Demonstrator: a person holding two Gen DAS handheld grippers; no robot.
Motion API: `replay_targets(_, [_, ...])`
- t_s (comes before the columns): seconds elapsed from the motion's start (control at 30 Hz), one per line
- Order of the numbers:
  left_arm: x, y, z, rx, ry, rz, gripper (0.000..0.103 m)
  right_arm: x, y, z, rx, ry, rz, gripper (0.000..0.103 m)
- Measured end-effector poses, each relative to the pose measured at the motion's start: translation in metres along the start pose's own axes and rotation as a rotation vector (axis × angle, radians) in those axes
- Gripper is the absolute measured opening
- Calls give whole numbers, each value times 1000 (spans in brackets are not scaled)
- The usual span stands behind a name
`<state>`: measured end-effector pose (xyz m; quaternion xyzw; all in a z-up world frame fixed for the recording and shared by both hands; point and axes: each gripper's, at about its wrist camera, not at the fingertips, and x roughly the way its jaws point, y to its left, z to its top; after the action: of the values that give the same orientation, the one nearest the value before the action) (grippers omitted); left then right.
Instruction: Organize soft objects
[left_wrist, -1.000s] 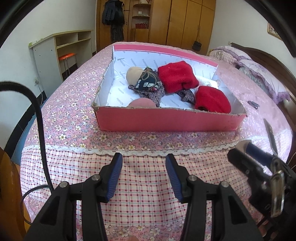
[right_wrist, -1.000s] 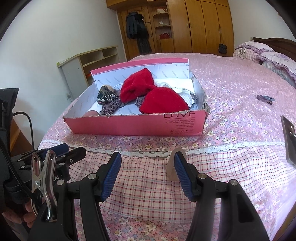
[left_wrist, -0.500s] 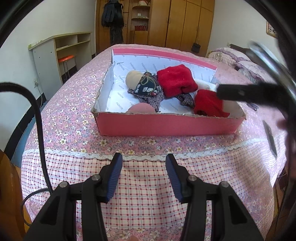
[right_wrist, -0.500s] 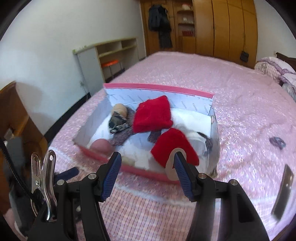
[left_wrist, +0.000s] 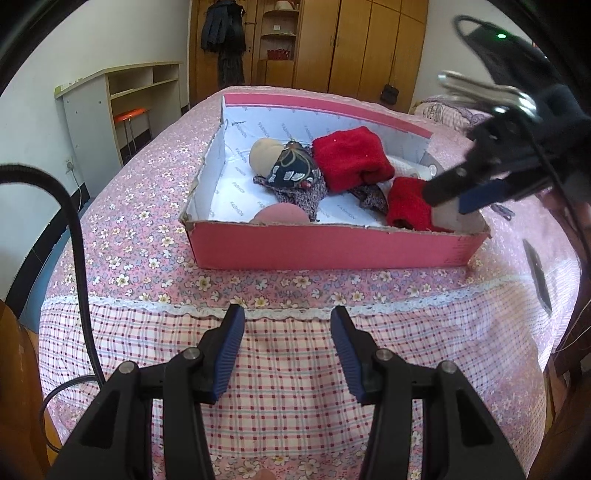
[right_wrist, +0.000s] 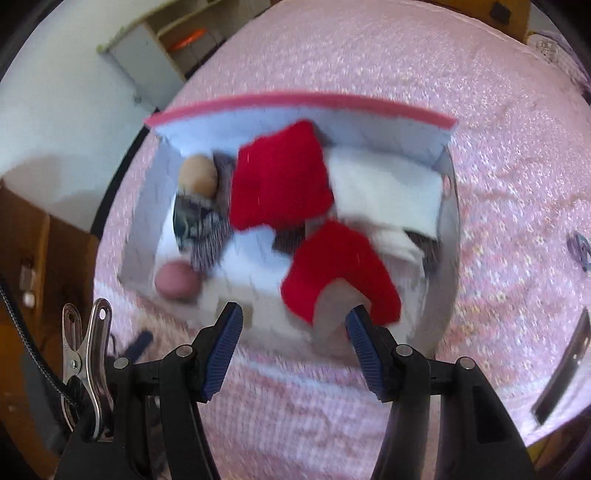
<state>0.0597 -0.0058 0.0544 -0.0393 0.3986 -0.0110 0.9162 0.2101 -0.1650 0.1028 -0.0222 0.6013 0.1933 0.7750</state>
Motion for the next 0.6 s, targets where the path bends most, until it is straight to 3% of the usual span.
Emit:
replay_targets(0.37, [-3,-3,-4,7,0,-6,51,-12,12,-49,-100,-143,-71,60])
replay_targets(0.5, [-3,-2,-5,3,0,-4,51,-13,17,-71,-132,-232,-92,60])
replay_targets(0.6, [-2,-2,-5,3,8,-2,51,-9,18,-83,-125,-255,-59,60])
